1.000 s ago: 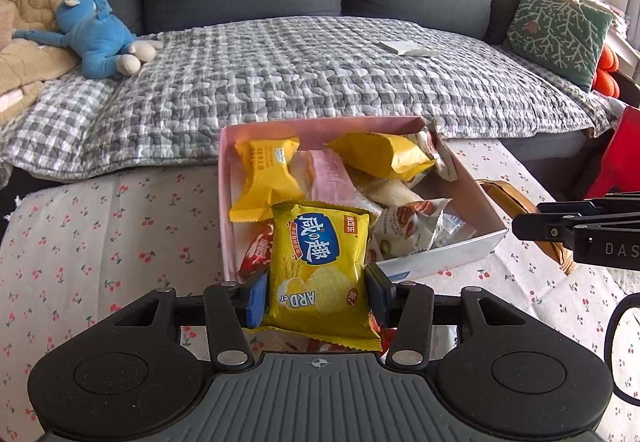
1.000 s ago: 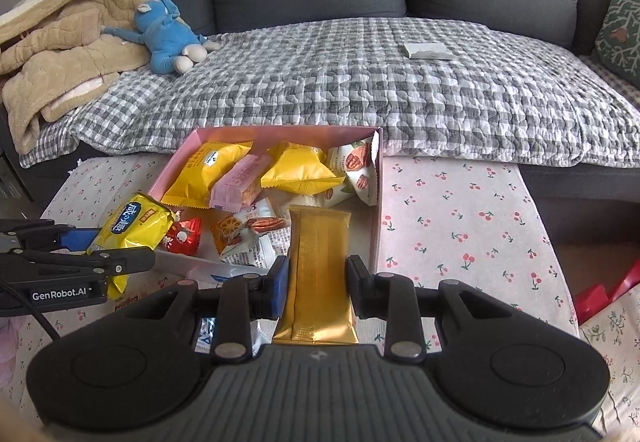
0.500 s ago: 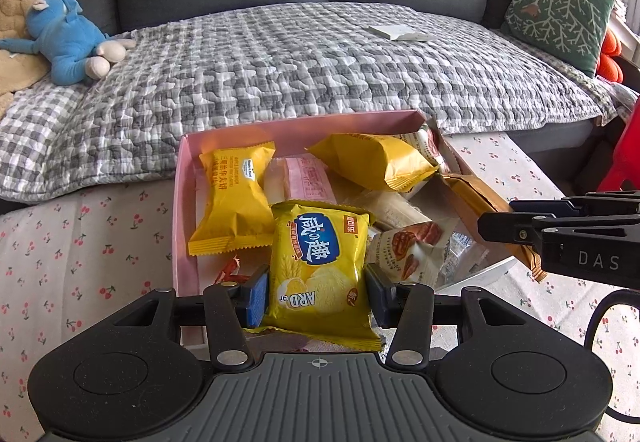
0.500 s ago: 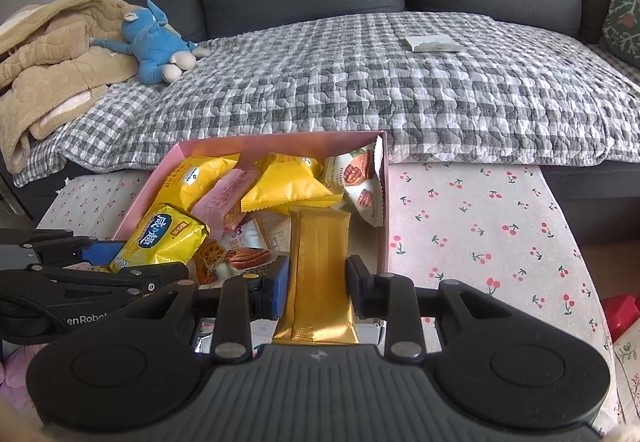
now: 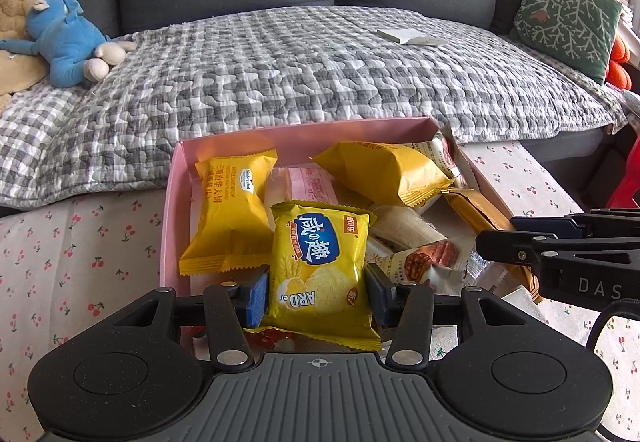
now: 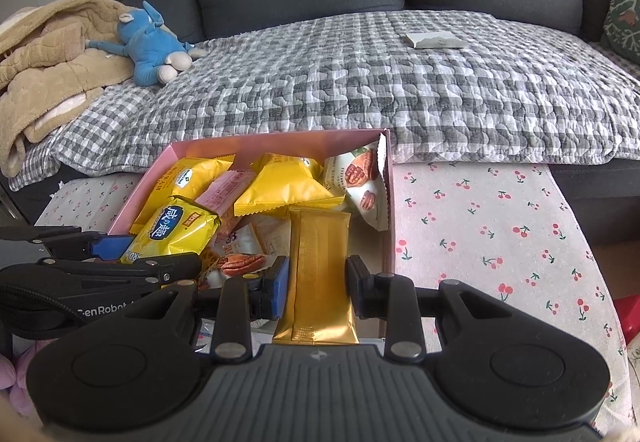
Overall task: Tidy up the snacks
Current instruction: 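Lower both items into the pink box and open both tools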
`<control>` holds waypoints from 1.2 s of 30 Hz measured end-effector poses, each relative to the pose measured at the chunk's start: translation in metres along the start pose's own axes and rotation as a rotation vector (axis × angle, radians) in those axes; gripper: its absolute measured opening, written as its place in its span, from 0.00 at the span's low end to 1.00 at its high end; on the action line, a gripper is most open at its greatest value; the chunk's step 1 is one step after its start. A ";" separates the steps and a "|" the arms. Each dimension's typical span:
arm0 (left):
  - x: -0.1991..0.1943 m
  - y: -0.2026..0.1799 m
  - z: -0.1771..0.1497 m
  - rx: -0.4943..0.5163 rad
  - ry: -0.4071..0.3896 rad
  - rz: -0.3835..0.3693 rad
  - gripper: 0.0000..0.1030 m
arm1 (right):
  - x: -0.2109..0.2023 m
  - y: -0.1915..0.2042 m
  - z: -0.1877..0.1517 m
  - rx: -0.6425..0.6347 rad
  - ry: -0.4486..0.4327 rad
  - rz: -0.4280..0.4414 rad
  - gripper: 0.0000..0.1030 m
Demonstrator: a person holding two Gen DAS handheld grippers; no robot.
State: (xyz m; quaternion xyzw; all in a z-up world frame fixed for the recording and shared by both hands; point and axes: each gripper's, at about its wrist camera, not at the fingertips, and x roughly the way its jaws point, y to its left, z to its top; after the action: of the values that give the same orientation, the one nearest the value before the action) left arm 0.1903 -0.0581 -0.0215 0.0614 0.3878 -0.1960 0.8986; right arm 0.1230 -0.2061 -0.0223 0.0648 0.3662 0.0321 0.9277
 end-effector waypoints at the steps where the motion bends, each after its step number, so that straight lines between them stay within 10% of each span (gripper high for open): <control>1: 0.001 0.000 0.000 -0.002 -0.001 0.000 0.46 | 0.000 0.001 0.000 -0.002 -0.001 -0.002 0.27; 8: 0.002 0.000 0.001 0.004 -0.015 -0.002 0.47 | 0.000 0.001 0.002 -0.002 -0.012 0.006 0.31; 15: -0.006 -0.003 -0.001 0.030 -0.032 0.006 0.69 | -0.009 0.006 0.005 -0.023 -0.034 0.021 0.63; 36: -0.079 0.012 -0.034 0.080 -0.079 0.006 0.90 | -0.063 0.012 -0.008 -0.072 -0.080 0.085 0.87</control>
State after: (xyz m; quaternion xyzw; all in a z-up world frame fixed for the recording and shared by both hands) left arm 0.1224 -0.0143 0.0113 0.0909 0.3438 -0.2110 0.9105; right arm 0.0713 -0.2002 0.0158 0.0479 0.3244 0.0818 0.9412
